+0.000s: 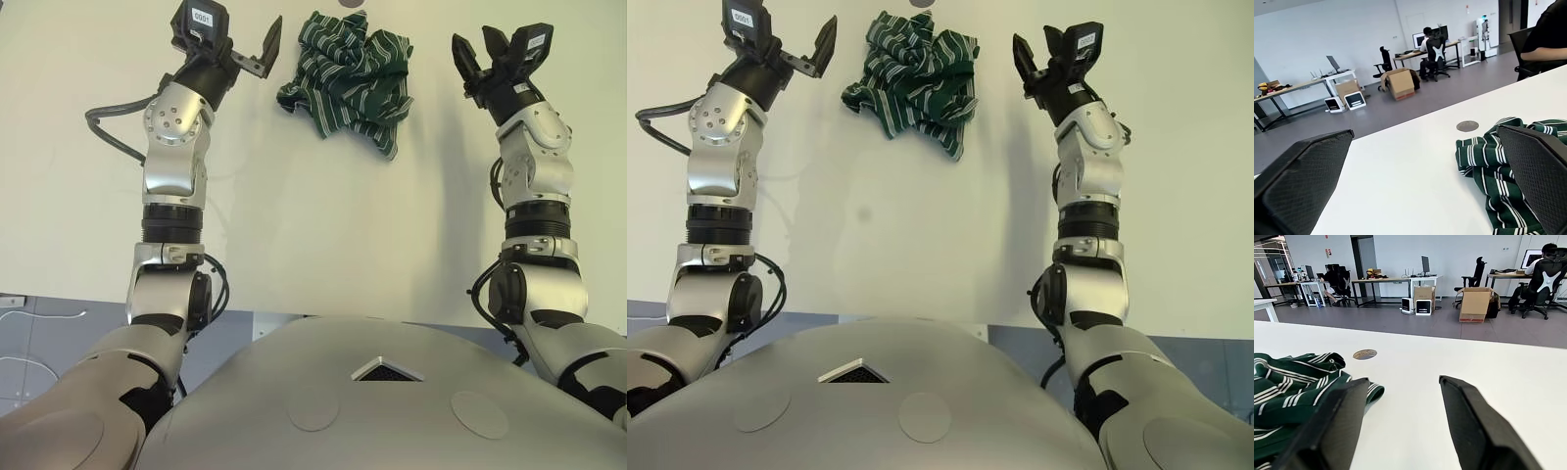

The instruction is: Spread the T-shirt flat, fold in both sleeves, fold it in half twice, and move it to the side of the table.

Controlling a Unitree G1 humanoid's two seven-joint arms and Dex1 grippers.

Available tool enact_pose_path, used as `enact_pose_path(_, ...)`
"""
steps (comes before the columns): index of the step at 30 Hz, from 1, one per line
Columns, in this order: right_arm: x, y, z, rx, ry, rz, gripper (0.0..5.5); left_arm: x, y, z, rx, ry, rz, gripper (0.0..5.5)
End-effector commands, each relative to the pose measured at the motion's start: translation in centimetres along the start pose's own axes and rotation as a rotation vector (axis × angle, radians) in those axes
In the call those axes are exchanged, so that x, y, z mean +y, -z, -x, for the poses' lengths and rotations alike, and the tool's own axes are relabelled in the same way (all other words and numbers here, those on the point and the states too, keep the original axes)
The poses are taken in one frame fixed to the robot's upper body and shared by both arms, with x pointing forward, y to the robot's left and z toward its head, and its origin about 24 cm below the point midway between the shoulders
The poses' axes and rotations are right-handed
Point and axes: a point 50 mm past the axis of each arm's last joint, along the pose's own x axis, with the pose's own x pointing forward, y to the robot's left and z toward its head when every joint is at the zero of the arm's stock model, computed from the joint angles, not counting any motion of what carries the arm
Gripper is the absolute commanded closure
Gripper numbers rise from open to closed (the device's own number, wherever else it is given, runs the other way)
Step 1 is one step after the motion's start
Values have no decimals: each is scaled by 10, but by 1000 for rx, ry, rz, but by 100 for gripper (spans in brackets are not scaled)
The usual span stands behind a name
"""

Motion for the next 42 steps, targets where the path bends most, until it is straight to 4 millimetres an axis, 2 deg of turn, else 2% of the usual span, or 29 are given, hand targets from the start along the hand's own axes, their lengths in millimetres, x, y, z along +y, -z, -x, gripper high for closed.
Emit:
enact_pose_path(1, 15, -11, -21, 26, -68, -95, 281, 1, 0, -3, 6, 5, -14, 13)
enact_pose_path(5, 32, -8, -39, 107, -123, -200, 281, -2, 0, -5, 5, 13, -17, 13)
enact_pose_path(8, 41, 2, -40, 174, -148, -209, 281, -2, 1, -4, 9, 12, -17, 13)
enact_pose_path(15, 36, 9, -40, 212, -78, -201, 281, -4, 3, -4, 15, 15, -17, 13)
enact_pose_path(17, 32, 2, -38, 150, -66, -157, 281, -3, 1, -5, 10, 13, -23, 13)
enact_pose_path(19, 20, -10, -32, 44, -16, -68, 281, 0, 0, -5, 5, 3, -19, 13)
enact_pose_path(21, 11, -14, -26, 7, 8, -89, 281, 2, 1, -3, 8, -9, -13, 13)
enact_pose_path(25, 27, 4, -29, 103, -65, -146, 281, 0, 1, -6, 7, -5, -12, 13)
enact_pose_path(28, 30, 15, -29, 170, -59, -174, 281, 0, 1, -6, 7, 2, -14, 13)
enact_pose_path(31, 33, 19, -29, 192, -75, -227, 342, 0, 1, -6, 10, 4, -16, 10)
enact_pose_path(32, 35, 20, -29, 200, -80, -232, 342, 0, 1, -6, 11, 4, -16, 10)
enact_pose_path(36, 40, 26, -30, 234, -92, -243, 426, -2, 2, -6, 12, 8, -15, 10)
enact_pose_path(42, 45, 24, -33, 226, -114, -248, 524, -1, 2, -6, 15, 7, -17, 10)
